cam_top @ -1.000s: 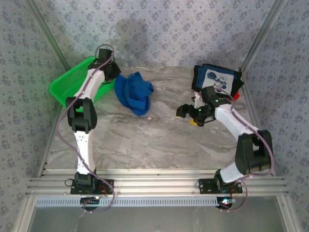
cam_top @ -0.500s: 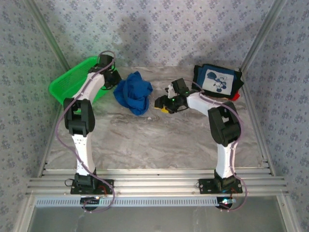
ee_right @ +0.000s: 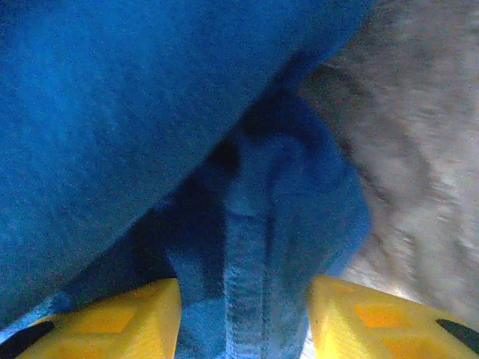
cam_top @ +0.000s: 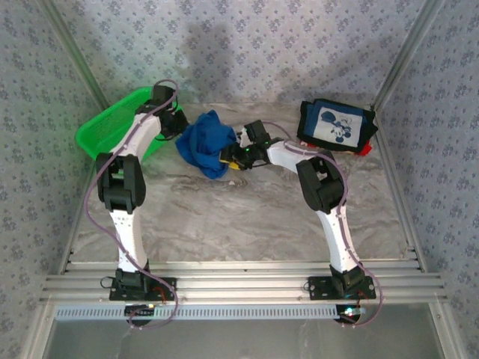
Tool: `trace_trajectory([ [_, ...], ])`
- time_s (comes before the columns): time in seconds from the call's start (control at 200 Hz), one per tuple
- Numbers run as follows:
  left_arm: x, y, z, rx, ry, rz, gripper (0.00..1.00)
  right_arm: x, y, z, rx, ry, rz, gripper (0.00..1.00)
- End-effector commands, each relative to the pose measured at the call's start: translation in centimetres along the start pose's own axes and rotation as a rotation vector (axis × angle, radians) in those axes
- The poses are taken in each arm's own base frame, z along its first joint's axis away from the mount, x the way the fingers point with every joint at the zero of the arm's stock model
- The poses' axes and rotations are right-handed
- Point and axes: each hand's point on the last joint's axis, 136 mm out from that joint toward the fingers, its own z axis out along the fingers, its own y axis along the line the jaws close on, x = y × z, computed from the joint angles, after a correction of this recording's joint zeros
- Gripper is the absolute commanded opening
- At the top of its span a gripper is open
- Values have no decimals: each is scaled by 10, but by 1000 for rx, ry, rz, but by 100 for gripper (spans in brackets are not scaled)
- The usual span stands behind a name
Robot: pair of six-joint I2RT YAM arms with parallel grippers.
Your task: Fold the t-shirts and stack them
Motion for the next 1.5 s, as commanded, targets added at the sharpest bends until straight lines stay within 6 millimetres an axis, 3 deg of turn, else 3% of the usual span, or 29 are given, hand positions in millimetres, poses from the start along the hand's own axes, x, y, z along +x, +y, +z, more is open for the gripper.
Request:
trace_trajectory([
  [0.0,-6,-9,-30,40,-25,30,0,-3,3,9,-2,-2,17,45],
  [0.13,-6,-4,-34,39,-25,27,0,-1,-6,9,44,2,23,38],
  [0.285,-8,2,-41,46,-31,24,0,-6,-11,-3,78,-31,39,2],
  [0.365,-11,6,-48,53,-41,18,0,-14,3,-20,68,-77,14,0],
  [0.46,-23,5,-67,73,-74,18,0,-25,32,-53,62,-135,-56,0],
  [0.56,-44,-2,-102,110,-149,23,0,-37,68,-101,43,-200,-123,0],
  [0.73,-81,-32,-186,216,-316,49,0,-55,127,-197,-9,-309,-199,0],
  [0.834,-100,-48,-242,269,-416,67,0,-66,151,-255,-44,-388,-209,0],
  [0.974,-116,-60,-305,299,-531,116,0,-74,161,-327,-89,-493,-171,0],
  [1.134,-122,-67,-358,323,-629,137,0,-84,148,-403,-140,-622,-49,0],
  [1.279,-120,-87,-387,431,-659,146,0,-81,154,-431,-233,-615,1,0],
  [1.384,-110,-95,-384,462,-618,154,0,-73,154,-436,-251,-580,14,0],
  [1.494,-95,-97,-376,447,-579,188,0,-65,139,-435,-230,-566,61,0],
])
